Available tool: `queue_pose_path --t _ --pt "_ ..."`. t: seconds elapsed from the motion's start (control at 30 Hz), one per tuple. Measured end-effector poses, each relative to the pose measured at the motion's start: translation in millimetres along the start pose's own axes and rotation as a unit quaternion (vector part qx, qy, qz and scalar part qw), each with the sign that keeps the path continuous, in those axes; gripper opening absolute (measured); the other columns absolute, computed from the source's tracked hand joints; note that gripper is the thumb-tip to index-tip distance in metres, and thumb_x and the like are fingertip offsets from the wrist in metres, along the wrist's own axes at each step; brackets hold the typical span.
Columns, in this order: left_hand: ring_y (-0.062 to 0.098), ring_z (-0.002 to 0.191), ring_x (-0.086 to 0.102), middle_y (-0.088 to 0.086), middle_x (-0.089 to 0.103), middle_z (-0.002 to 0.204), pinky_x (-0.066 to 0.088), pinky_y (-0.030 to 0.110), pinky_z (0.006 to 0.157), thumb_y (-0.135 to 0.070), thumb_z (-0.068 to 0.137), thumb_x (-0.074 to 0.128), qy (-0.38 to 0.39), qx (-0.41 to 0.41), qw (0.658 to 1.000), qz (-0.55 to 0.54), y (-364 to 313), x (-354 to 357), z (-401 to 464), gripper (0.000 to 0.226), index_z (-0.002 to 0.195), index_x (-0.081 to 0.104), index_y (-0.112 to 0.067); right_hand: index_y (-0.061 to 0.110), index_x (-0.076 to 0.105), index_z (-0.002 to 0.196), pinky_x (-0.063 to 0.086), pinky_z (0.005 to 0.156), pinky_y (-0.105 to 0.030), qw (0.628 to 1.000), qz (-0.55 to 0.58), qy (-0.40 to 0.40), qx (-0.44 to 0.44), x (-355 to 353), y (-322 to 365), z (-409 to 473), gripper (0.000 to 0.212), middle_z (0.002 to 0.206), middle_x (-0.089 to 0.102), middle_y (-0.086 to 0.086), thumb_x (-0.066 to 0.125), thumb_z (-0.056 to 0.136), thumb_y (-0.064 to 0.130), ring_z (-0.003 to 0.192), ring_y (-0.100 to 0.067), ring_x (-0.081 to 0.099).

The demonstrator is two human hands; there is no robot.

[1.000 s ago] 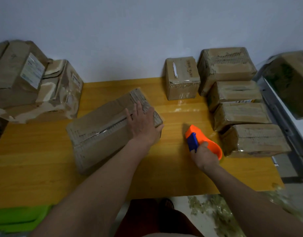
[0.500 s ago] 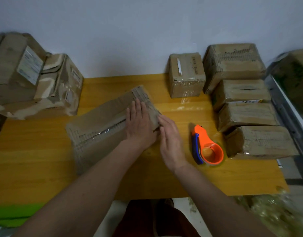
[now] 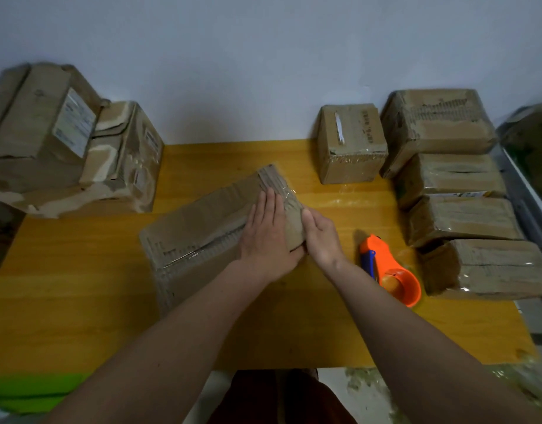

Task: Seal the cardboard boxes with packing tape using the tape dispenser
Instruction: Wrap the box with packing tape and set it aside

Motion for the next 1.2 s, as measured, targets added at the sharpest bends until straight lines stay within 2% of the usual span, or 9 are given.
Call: queue_pose_path --t 0.1,0.23,0.33,0.5,0.77,0.93,1.0,1.1,1.2 --pt "0.020 0.144 -0.024 0.006 -0.025 0.158 -0.011 0.040 0.119 -0.077 0.083 0.037 -0.006 0.021 1.000 0.013 5.3 0.2 -7.7 0.109 0.150 -0.019 -0.011 0.001 0.061 0.119 0.043 0.100 -0.038 0.992 -0.075 0.047 0.090 -2.7 -6.2 0.2 0.048 0.125 0.060 -0.020 0.031 0.103 0.035 0.116 -0.030 0.055" --pt "0.016 0.143 -0.028 0.002 -0.027 0.157 -0.010 0.049 0.118 -0.079 0.081 0.031 0.004 0.051 0.998 0.029 10.4 -0.1 -16.7 0.106 0.150 -0.020 -0.016 0.008 0.031 0.147 0.013 0.110 -0.018 0.975 -0.208 -0.010 -0.079 -1.5 28.6 5.2 0.047 0.156 0.026 -0.007 0.031 0.104 0.026 0.144 -0.017 0.021" --pt "0.015 0.141 -0.031 0.001 -0.029 0.156 -0.010 0.048 0.118 -0.077 0.082 0.034 0.018 0.057 0.998 0.016 10.9 -0.8 -18.0 0.106 0.149 -0.024 -0.017 0.011 0.023 0.150 0.016 0.107 -0.016 0.976 -0.195 0.049 -0.082 19.7 35.1 13.4 0.049 0.155 0.028 -0.006 0.032 0.104 0.025 0.142 -0.019 0.025" --pt "0.014 0.141 -0.032 -0.001 -0.030 0.156 -0.011 0.046 0.118 -0.077 0.083 0.032 0.018 0.075 0.997 0.012 15.3 -3.3 -18.6 0.104 0.150 -0.022 -0.017 0.009 0.048 0.133 0.038 0.095 -0.031 0.982 -0.174 0.081 0.002 15.7 29.6 28.6 0.038 0.131 0.056 -0.013 0.032 0.103 0.027 0.123 -0.031 0.050" --pt "0.012 0.141 -0.030 -0.002 -0.026 0.157 -0.013 0.043 0.118 -0.076 0.082 0.038 0.020 0.130 0.991 0.001 23.2 -4.6 -17.0 0.105 0.152 -0.017 -0.020 0.007 0.033 0.146 0.021 0.109 -0.022 0.975 -0.207 0.014 -0.083 27.2 52.9 37.9 0.044 0.150 0.037 -0.010 0.033 0.103 0.020 0.139 -0.023 0.032" --pt "0.011 0.141 -0.031 -0.003 -0.028 0.157 -0.012 0.043 0.118 -0.075 0.081 0.040 0.021 0.146 0.989 0.008 27.9 -2.8 -19.1 0.107 0.151 -0.018 -0.020 0.006 0.057 0.114 0.039 0.079 -0.031 0.979 -0.200 0.033 -0.010 20.4 37.8 41.8 0.033 0.117 0.062 -0.017 0.031 0.104 0.024 0.105 -0.031 0.056" --pt "0.010 0.141 -0.032 -0.003 -0.028 0.157 -0.013 0.042 0.118 -0.076 0.080 0.040 0.027 0.162 0.986 0.012 31.0 -1.6 -18.6 0.108 0.151 -0.019 -0.020 0.005 0.058 0.110 0.039 0.080 -0.032 0.973 -0.232 0.000 -0.011 15.5 37.2 43.1 0.038 0.118 0.060 -0.019 0.034 0.103 0.032 0.107 -0.032 0.054" --pt "0.008 0.138 -0.035 -0.005 -0.031 0.154 -0.016 0.041 0.117 -0.079 0.077 0.038 0.039 0.198 0.979 0.025 38.1 -1.9 -17.0 0.109 0.150 -0.020 -0.022 0.004 0.040 0.138 0.029 0.111 -0.036 0.943 -0.286 -0.084 -0.150 14.4 61.1 46.7 0.047 0.143 0.041 -0.014 0.044 0.099 0.031 0.136 -0.028 0.034" --pt "0.006 0.138 -0.035 -0.007 -0.029 0.154 -0.015 0.048 0.116 -0.084 0.074 0.030 0.046 0.227 0.972 0.047 46.1 -3.6 -17.8 0.108 0.151 -0.017 -0.024 0.003 0.056 0.117 0.039 0.098 -0.038 0.885 -0.391 0.036 -0.251 36.0 68.7 61.8 0.030 0.120 0.056 -0.016 0.047 0.098 0.025 0.117 -0.031 0.049"
Point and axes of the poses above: each hand's wrist, its own z-axis towards the middle knuckle, its own x-axis out of the palm, y = z × x, the point moved 4 cm from there along z, towards the middle knuckle
